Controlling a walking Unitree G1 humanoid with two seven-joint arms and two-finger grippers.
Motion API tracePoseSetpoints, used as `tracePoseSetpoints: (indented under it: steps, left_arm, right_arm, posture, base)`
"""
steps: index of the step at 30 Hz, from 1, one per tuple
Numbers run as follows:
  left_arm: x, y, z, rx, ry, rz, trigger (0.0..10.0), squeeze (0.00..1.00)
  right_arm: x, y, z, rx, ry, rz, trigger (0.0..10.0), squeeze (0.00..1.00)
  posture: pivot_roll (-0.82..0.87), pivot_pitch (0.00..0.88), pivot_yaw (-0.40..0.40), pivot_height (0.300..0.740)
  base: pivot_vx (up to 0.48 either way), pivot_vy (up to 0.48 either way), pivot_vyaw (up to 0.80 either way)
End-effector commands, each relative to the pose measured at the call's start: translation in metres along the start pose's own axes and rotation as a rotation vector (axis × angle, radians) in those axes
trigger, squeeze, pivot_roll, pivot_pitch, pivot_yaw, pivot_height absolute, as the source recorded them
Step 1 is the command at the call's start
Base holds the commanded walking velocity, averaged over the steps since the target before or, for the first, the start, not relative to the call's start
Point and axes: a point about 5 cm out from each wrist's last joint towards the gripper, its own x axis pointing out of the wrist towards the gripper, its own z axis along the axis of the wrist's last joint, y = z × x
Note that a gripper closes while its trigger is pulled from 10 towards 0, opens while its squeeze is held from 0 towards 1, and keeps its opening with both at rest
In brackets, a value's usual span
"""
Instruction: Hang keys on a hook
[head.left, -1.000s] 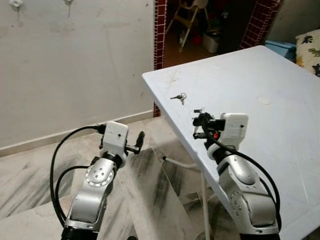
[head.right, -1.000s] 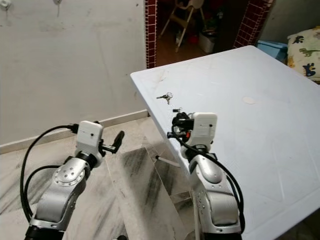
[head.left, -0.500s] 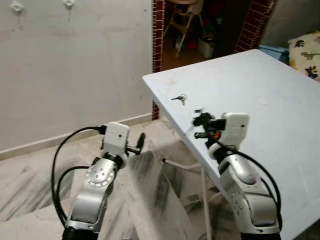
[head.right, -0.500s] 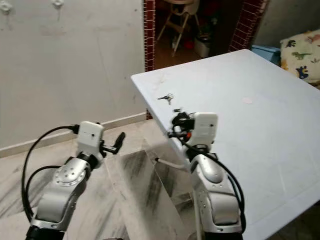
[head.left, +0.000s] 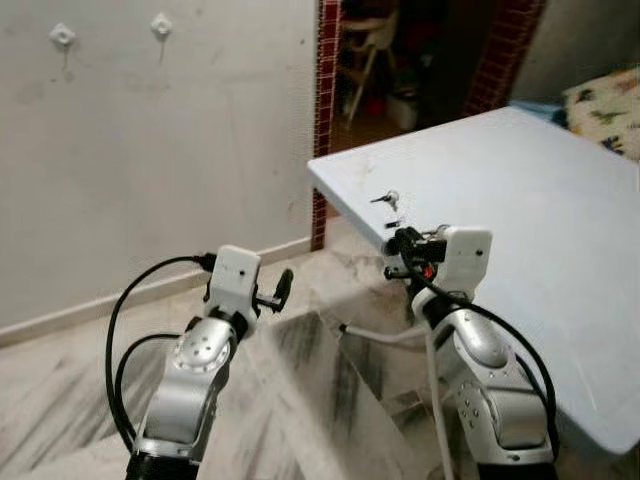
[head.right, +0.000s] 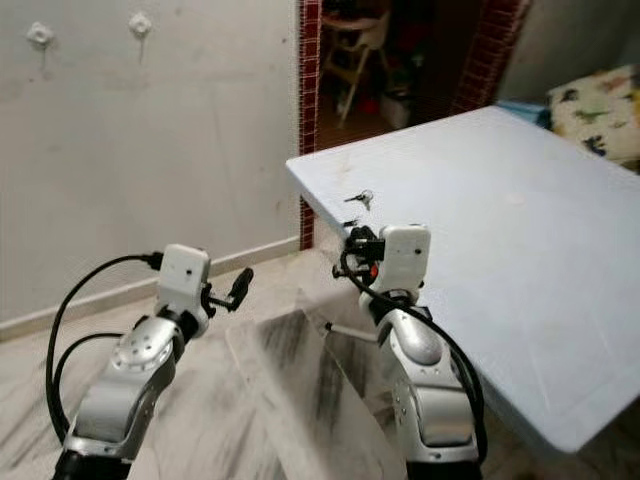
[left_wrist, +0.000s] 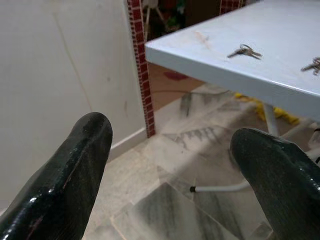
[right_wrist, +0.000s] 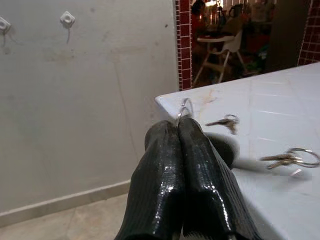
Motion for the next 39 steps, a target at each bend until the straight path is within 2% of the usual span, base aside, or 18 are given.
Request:
tracePoseSetpoints:
  steps: [1,10,12,18,22,24,26,29,32,33,35,39]
  left_arm:
    - [-0.001,0.008,0.001,0.006,0.001,0.031,10.0,0.00]
    - [0.001,0.006,0.008,-0.016,-0.051,0.020,10.0,0.00]
    - [0.002,0.008,0.003,-0.056,-0.033,0.041,10.0,0.00]
    - [0.004,0.015,0.007,-0.086,-0.062,0.068,10.0,0.00]
    - [0.006,0.018,0.006,-0.071,-0.068,0.080,10.0,0.00]
    - [0.009,0.015,0.002,-0.032,-0.073,0.065,10.0,0.00]
    - [0.011,0.012,-0.001,-0.026,-0.070,0.052,10.0,0.00]
    - [0.012,0.009,-0.002,-0.029,-0.067,0.046,10.0,0.00]
    - [0.008,0.007,-0.008,-0.065,-0.037,0.046,10.0,0.00]
    - [0.005,0.006,-0.013,-0.072,-0.016,0.043,10.0,0.00]
    - [0.002,0.005,-0.016,-0.066,-0.003,0.028,10.0,0.00]
    - [0.000,0.006,-0.018,-0.043,0.004,0.007,10.0,0.00]
  right_arm:
    - [0.003,0.007,0.006,0.004,-0.030,0.020,10.0,0.00]
    - [0.001,0.002,0.005,-0.003,-0.033,0.002,10.0,0.00]
    - [-0.001,0.001,0.002,-0.006,-0.023,-0.003,10.0,0.00]
    - [-0.001,-0.003,-0.004,-0.021,-0.002,0.007,10.0,0.00]
    - [0.001,-0.001,-0.008,-0.038,0.017,0.018,10.0,0.00]
    - [0.001,-0.002,-0.013,-0.073,0.034,0.021,10.0,0.00]
    - [0.002,-0.006,-0.016,-0.075,0.047,0.004,10.0,0.00]
    - [0.002,-0.009,-0.019,-0.078,0.055,-0.012,10.0,0.00]
    - [0.002,-0.015,-0.025,-0.079,0.076,-0.036,10.0,0.00]
    - [0.003,-0.017,-0.024,-0.085,0.073,-0.033,10.0,0.00]
    - [0.001,-0.021,-0.024,-0.108,0.077,-0.026,10.0,0.00]
    - [-0.005,-0.033,-0.028,-0.079,0.108,-0.057,10.0,0.00]
  posture:
    - [0.08,0.000,-0.040,0.740]
    - [0.08,0.000,-0.046,0.740]
    - [0.08,0.000,-0.057,0.740]
    - [0.14,0.000,-0.099,0.740]
    - [0.17,0.000,-0.121,0.740]
    - [0.18,0.000,-0.174,0.740]
    - [0.20,0.000,-0.182,0.740]
    - [0.22,0.000,-0.176,0.740]
    - [0.20,0.000,-0.109,0.740]
    - [0.20,0.000,-0.109,0.740]
    - [0.20,0.000,-0.094,0.740]
    - [0.22,0.000,-0.063,0.740]
  base:
    - [0.000,0.480,0.00]
    - [0.000,0.072,0.00]
    - [0.000,0.000,0.00]
    - [0.000,0.000,0.00]
    - [0.000,0.000,0.00]
    - [0.000,0.000,0.00]
    - [0.000,0.000,0.00]
    - [0.081,0.000,0.00]
    - [0.256,0.000,0.00]
    - [0.270,0.000,0.00]
    - [0.292,0.000,0.00]
    - [0.339,0.000,0.00]
